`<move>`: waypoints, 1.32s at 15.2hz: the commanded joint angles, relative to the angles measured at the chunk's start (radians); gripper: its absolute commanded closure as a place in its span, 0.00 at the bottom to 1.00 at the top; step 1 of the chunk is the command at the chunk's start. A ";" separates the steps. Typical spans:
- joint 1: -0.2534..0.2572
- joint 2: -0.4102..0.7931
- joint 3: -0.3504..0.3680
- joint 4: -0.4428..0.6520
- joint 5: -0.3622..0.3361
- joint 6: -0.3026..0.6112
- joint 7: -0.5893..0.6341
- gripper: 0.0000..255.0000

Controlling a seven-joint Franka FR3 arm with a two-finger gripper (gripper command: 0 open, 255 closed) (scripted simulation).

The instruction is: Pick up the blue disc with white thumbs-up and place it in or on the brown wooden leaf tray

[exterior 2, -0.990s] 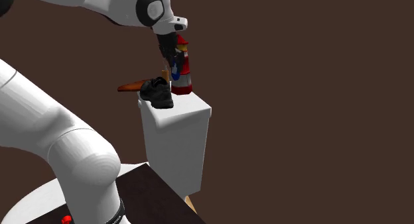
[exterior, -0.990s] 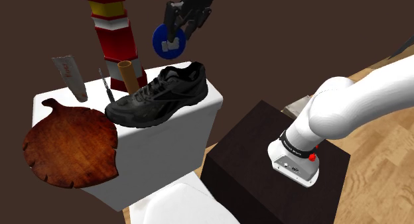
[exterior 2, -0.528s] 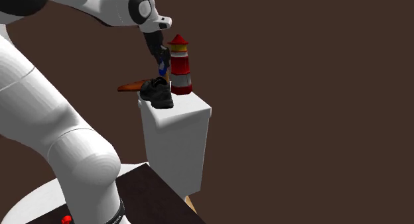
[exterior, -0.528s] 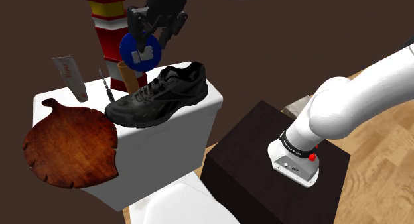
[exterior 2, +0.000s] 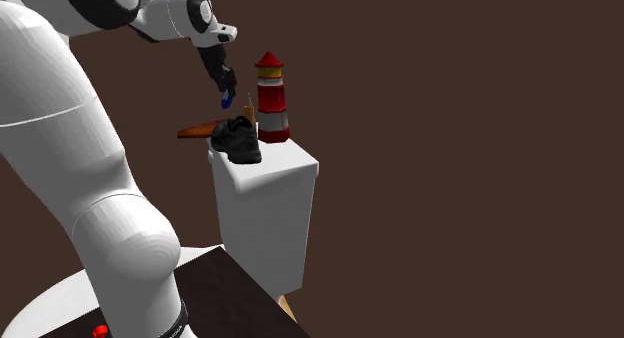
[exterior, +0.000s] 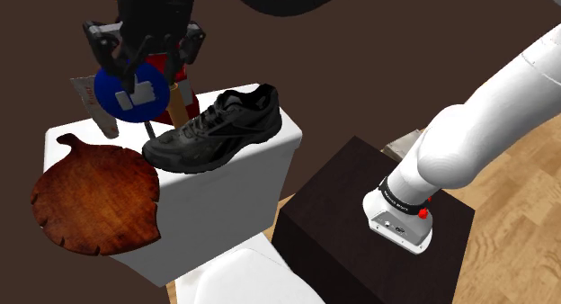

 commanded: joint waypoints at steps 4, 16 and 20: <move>0.037 0.207 0.118 0.194 -0.216 -0.069 0.213 1.00; 0.141 0.380 0.128 0.258 -0.404 -0.051 0.374 1.00; 0.139 0.386 0.122 0.211 -0.419 -0.003 0.392 1.00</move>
